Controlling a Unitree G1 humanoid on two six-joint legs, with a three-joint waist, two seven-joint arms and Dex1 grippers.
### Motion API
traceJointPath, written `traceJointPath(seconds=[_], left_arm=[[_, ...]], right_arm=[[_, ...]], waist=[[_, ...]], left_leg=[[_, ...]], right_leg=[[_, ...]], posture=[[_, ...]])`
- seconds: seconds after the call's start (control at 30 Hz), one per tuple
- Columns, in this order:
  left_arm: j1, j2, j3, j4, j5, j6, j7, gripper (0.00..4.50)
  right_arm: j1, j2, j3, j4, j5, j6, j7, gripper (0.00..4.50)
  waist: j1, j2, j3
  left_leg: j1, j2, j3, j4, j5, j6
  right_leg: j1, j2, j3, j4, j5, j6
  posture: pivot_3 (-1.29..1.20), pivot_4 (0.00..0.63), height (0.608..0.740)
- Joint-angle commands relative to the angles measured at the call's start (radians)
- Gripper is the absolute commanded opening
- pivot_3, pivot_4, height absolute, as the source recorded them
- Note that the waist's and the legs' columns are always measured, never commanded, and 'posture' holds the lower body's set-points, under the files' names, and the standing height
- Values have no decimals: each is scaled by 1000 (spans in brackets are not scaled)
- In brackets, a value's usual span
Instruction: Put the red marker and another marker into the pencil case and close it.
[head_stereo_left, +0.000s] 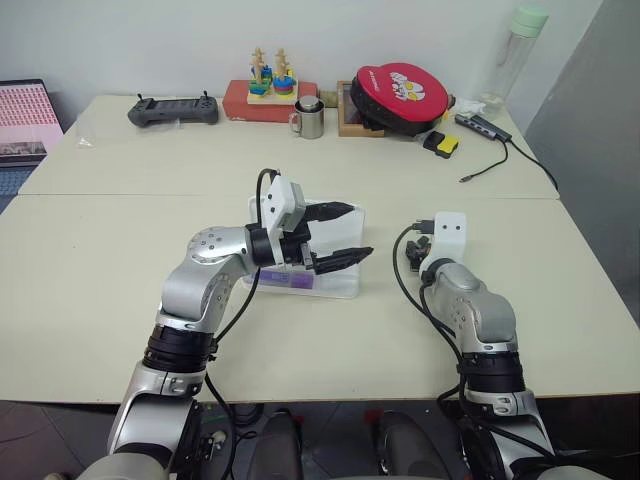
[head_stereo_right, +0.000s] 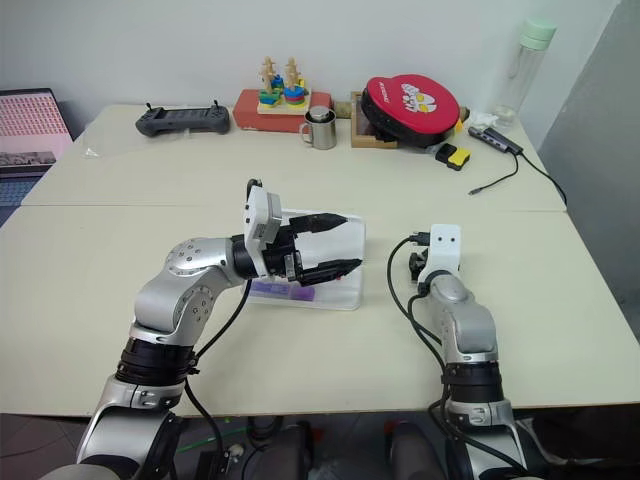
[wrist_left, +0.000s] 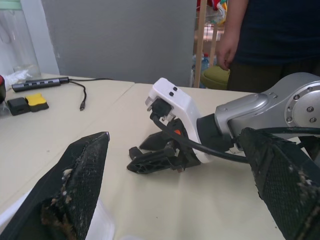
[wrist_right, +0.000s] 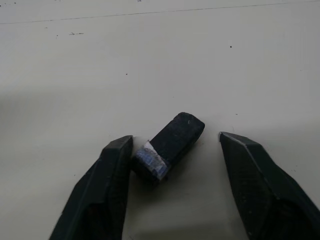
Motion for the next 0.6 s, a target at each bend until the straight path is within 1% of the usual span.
traceJointPath(seconds=[0.03,0.1,0.13,0.2,0.27,0.3,0.37,0.4,0.43,0.47,0.53,0.6], left_arm=[[-18,-6,10,-4,-5,-18,9,4500],[-21,-7,7,-2,-5,-20,10,4500],[-22,-8,6,-2,-6,-20,10,4500],[-28,-11,8,3,-8,-21,14,4500],[-33,-13,8,10,-4,-23,16,4500],[-34,-12,7,13,-4,-23,14,4500],[-32,-3,12,3,-12,-12,8,4500],[-29,14,28,-1,-24,2,2,4500],[-23,27,40,-5,-32,9,-2,4500],[-11,58,54,-9,-40,22,-21,4500],[26,146,71,-6,-46,32,-88,4500],[50,205,74,10,-33,18,-131,4500]], right_arm=[[1,-5,-9,-25,-11,-15,2,1743],[2,-8,-15,-28,-11,-20,2,1442],[2,-11,-17,-31,-13,-24,4,1118],[-1,-18,-23,-33,-14,-28,5,680],[-3,-28,-34,-38,-11,-34,10,397],[-4,-39,-32,-38,-11,-42,20,347],[-13,-103,-21,-65,8,-81,116,324],[-16,-172,12,-106,31,-82,225,324],[-14,-218,36,-136,46,-83,300,324],[-7,-286,80,-194,85,-83,428,323],[21,-403,133,-326,211,-35,658,323],[38,-471,162,-396,282,-3,780,323]], waist=[[0,0,0],[0,0,0],[0,0,0],[0,0,0],[1,0,0],[1,0,0],[0,0,0],[0,0,0],[1,1,1],[0,2,2],[-2,2,2],[-16,2,2]], left_leg=[[0,0,0,0,0,0],[0,0,0,0,0,0],[0,0,0,0,0,0],[0,0,0,0,0,0],[0,0,0,0,0,0],[0,0,0,0,0,0],[0,0,0,0,0,0],[0,0,0,0,0,0],[0,0,0,0,0,0],[-1,0,0,0,0,0],[-1,0,0,-1,0,0],[0,0,0,-2,0,0]], right_leg=[[0,0,0,0,0,0],[0,0,0,0,0,0],[0,0,0,0,0,0],[0,0,0,0,0,0],[0,0,0,0,0,0],[0,0,0,0,0,0],[0,0,0,0,0,0],[0,0,0,0,0,0],[0,0,0,-1,0,0],[0,0,0,-1,0,1],[-1,0,0,-1,-1,2],[-1,0,0,-1,-2,1]], posture=[[0,150,740],[0,150,740],[0,150,740],[0,150,740],[0,150,740],[0,150,740],[0,150,740],[0,150,740],[0,150,740],[0,150,740],[0,150,740],[0,150,740]])
